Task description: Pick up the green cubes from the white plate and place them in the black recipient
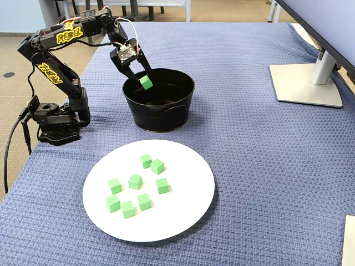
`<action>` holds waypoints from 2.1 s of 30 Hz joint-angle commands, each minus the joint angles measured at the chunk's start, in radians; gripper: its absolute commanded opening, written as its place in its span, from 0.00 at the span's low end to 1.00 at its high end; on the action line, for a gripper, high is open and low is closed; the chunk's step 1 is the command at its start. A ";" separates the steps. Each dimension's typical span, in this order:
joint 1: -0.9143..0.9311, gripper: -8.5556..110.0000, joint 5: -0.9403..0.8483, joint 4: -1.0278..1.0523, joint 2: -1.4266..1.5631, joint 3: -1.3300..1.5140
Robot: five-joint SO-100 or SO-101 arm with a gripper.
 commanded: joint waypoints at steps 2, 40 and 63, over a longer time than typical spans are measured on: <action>-0.009 0.20 -0.018 -0.032 0.000 0.000; 0.920 0.39 -1.042 -0.281 -0.379 -0.081; 0.916 0.34 -1.154 -0.430 -0.594 -0.049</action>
